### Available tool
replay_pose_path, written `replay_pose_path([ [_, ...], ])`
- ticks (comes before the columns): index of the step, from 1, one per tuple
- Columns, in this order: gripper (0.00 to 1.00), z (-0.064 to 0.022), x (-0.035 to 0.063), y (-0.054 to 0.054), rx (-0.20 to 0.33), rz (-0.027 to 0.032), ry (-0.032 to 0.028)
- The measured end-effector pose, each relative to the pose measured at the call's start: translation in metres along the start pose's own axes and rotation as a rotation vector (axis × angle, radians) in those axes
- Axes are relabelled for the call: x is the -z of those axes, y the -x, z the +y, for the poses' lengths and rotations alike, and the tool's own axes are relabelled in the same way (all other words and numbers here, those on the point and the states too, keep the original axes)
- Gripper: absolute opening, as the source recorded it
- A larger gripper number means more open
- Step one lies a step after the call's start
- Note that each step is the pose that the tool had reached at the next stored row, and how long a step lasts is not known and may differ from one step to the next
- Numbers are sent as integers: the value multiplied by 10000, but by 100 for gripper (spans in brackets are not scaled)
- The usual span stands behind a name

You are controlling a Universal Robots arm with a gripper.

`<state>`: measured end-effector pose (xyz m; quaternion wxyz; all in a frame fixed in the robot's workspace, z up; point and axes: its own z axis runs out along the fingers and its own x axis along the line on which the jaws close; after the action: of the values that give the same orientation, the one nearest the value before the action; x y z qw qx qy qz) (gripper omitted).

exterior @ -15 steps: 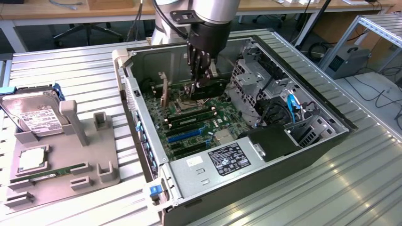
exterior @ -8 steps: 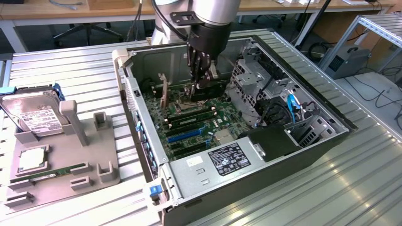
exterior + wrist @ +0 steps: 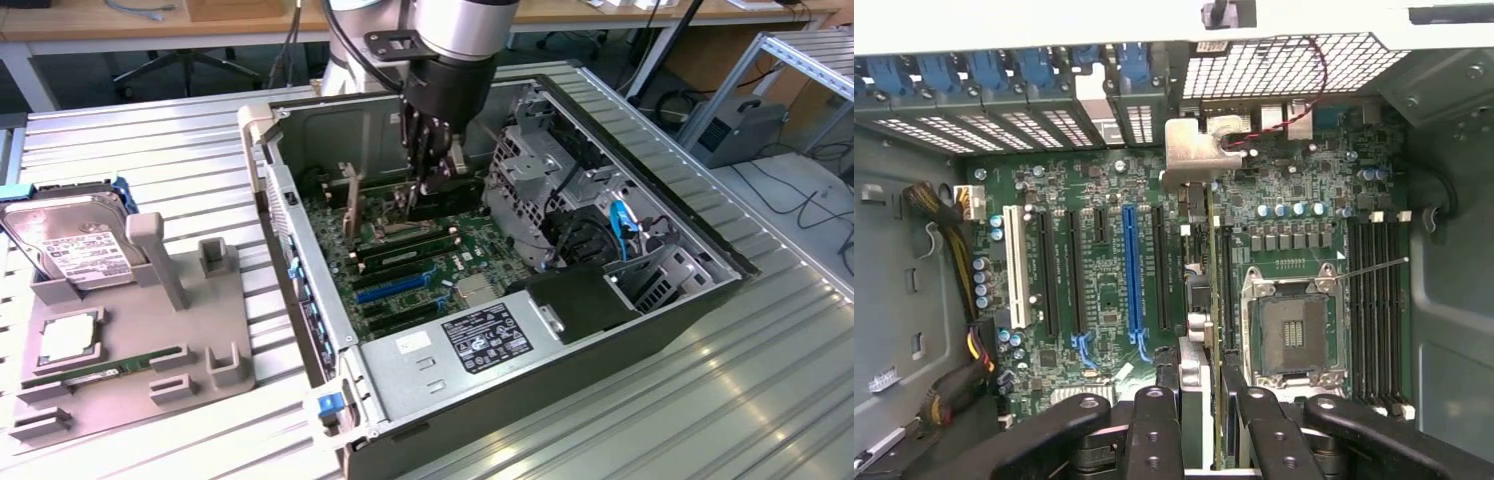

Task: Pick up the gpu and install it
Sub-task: 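Insert the gpu into the slot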

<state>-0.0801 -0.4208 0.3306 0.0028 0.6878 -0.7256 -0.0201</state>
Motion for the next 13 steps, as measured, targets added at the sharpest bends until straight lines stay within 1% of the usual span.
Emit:
replay_pose_path([
  [7,27,0,0,-56,0,0,0],
  [13,27,2,0,-263,0,1,0],
])
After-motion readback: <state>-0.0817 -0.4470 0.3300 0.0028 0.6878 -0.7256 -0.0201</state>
